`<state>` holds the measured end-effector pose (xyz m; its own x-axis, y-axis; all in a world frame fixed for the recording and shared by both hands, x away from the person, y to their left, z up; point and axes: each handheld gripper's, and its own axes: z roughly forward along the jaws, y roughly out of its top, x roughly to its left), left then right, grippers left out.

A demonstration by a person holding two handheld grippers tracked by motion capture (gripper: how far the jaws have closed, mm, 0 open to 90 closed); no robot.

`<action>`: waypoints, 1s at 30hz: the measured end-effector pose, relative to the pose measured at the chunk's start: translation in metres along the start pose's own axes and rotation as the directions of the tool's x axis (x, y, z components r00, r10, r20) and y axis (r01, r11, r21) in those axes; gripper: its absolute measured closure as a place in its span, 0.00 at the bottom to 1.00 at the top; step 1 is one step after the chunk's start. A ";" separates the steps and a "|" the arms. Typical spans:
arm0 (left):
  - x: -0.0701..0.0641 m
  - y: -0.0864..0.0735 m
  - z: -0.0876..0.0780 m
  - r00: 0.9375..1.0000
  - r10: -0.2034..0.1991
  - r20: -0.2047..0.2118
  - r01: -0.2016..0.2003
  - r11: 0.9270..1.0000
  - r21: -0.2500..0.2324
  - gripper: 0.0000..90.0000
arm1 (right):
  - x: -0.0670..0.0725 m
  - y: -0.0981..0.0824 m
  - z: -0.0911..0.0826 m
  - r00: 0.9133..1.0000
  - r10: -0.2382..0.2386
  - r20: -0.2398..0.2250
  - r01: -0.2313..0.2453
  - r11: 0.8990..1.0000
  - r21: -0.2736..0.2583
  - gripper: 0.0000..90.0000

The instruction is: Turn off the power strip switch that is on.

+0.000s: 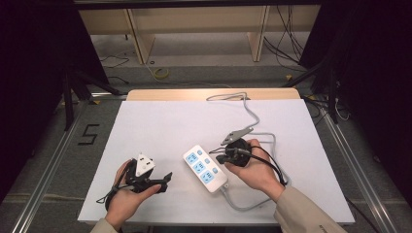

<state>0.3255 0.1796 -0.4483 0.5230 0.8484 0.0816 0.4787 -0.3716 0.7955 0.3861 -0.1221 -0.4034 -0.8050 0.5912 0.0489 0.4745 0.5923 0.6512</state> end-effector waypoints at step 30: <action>0.000 0.000 0.000 1.000 -0.001 0.002 0.001 1.000 0.000 0.20 | 0.000 0.018 0.016 1.000 -0.012 0.007 0.012 0.999 0.043 1.00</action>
<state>0.3256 0.1794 -0.4482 0.5237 0.8481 0.0800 0.4790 -0.3708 0.7956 0.4001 -0.1023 -0.4036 -0.8082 0.5878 0.0352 0.4796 0.6224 0.6186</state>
